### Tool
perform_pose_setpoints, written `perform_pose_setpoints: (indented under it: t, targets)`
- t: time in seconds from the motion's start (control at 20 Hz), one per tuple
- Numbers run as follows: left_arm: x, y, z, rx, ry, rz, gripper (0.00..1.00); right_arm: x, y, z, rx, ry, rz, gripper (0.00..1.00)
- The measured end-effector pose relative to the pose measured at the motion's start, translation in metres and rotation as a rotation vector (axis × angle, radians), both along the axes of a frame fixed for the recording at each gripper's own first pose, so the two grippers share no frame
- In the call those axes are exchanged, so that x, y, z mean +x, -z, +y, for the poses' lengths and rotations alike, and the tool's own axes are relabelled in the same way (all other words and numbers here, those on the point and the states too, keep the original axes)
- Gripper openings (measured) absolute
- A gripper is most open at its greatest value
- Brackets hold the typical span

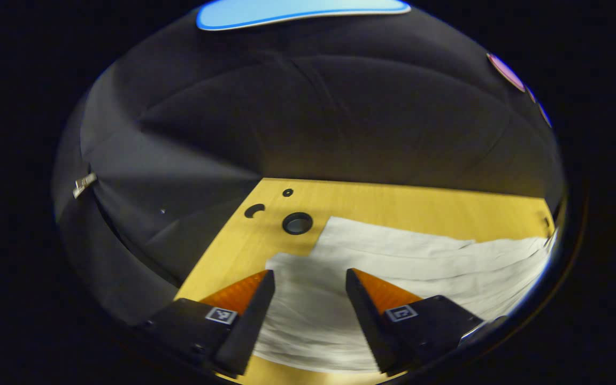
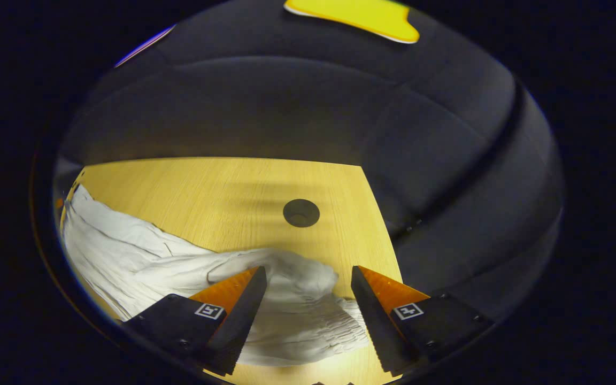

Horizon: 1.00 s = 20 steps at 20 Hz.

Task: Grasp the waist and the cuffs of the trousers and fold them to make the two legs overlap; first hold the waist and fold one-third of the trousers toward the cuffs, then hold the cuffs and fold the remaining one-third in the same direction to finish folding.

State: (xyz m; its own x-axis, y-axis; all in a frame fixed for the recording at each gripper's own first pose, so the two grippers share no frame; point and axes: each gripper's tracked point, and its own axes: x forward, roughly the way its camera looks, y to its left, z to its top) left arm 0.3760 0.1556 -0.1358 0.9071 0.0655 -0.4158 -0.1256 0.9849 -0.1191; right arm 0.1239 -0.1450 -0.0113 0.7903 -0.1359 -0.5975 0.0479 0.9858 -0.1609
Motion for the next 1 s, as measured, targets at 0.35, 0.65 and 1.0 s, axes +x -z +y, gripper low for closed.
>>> perform_pose_setpoints:
  t: [0.35,0.65,1.0]
  targets:
    - [-0.047,-0.065,-0.002,0.075,-0.017,-0.115,0.97,-0.040,0.004,-0.025,0.248,0.281,-0.042,0.98]
    - [-0.080,-0.090,-0.021,0.131,0.031,-0.150,0.97,-0.051,0.028,-0.034,0.289,0.371,-0.014,0.99]
    - [-0.105,-0.104,-0.083,0.042,0.075,-0.199,0.97,-0.055,0.056,-0.034,0.368,0.447,-0.028,1.00]
